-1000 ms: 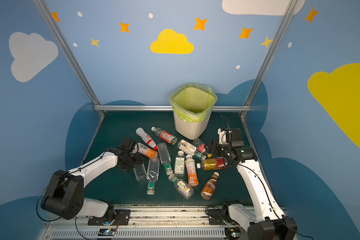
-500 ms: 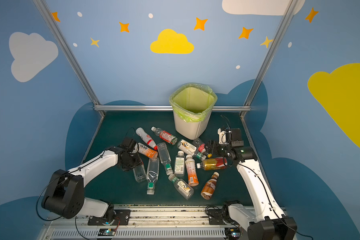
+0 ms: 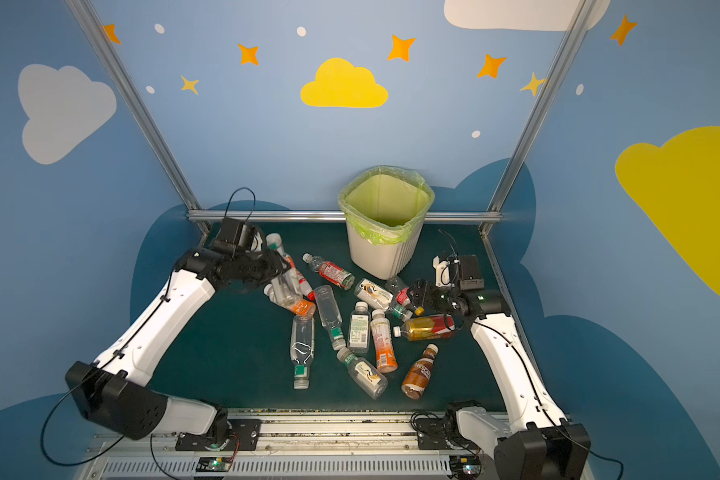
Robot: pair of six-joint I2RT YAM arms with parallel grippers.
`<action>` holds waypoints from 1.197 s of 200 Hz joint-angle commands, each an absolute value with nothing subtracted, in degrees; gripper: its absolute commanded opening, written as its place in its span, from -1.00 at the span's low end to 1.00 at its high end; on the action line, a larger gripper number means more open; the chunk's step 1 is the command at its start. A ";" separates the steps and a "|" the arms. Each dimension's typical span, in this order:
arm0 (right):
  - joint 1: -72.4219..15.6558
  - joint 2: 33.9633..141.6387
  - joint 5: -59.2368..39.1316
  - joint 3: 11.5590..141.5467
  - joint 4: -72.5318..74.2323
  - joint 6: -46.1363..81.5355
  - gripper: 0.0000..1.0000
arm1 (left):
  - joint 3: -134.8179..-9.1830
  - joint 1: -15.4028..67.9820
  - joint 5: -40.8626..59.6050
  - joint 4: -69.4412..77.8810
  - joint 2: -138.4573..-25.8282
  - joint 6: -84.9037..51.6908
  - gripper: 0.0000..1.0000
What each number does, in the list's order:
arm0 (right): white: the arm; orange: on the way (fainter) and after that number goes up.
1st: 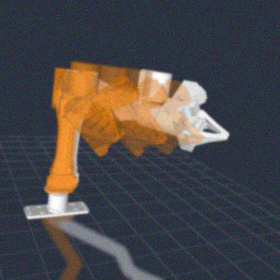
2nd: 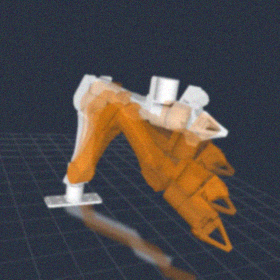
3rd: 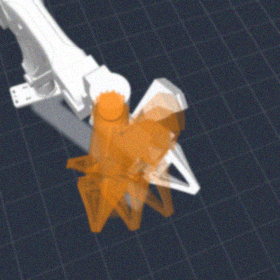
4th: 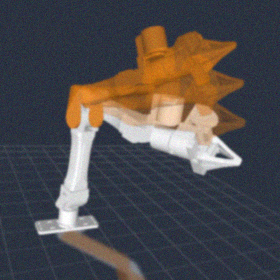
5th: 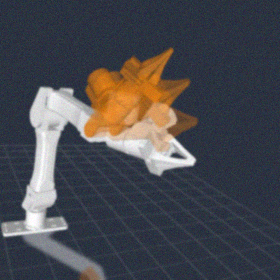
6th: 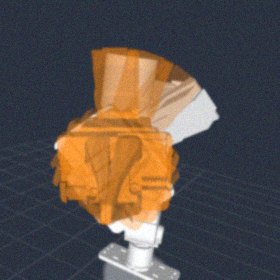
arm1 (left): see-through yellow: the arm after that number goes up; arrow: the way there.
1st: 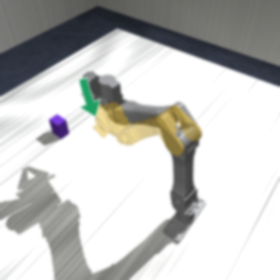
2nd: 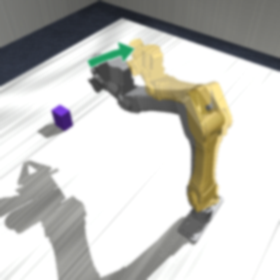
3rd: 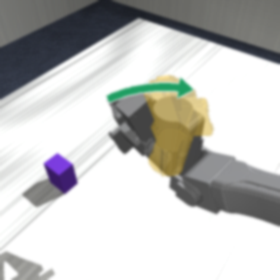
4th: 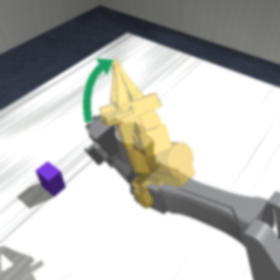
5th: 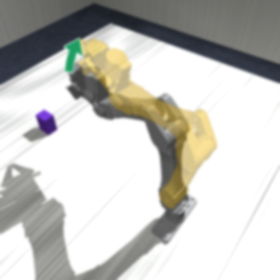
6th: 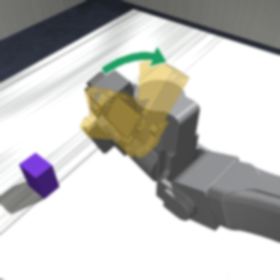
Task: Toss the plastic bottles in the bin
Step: 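Carry the water bottle over the bin and drop it with the left gripper, then grasp the small green-label water bottle with the right gripper while the left arm lowers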
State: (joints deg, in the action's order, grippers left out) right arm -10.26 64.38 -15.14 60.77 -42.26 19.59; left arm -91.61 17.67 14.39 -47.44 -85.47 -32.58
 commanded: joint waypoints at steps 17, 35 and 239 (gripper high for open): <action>-10.96 65.99 -16.95 64.56 -40.98 20.91 0.65 | -127.68 20.86 23.50 -42.12 -108.31 -29.20 0.09; -11.17 67.16 -17.38 66.15 -41.07 20.92 0.65 | -163.24 23.14 23.84 -43.99 -129.59 -31.38 0.25; -12.78 67.09 -16.54 62.76 -45.38 16.18 0.62 | -67.12 21.53 0.97 -45.79 -65.05 -33.51 1.00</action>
State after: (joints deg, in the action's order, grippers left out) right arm -11.35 68.16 -14.52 64.51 -42.37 17.04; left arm -76.75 22.39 2.39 -46.02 -71.79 -26.13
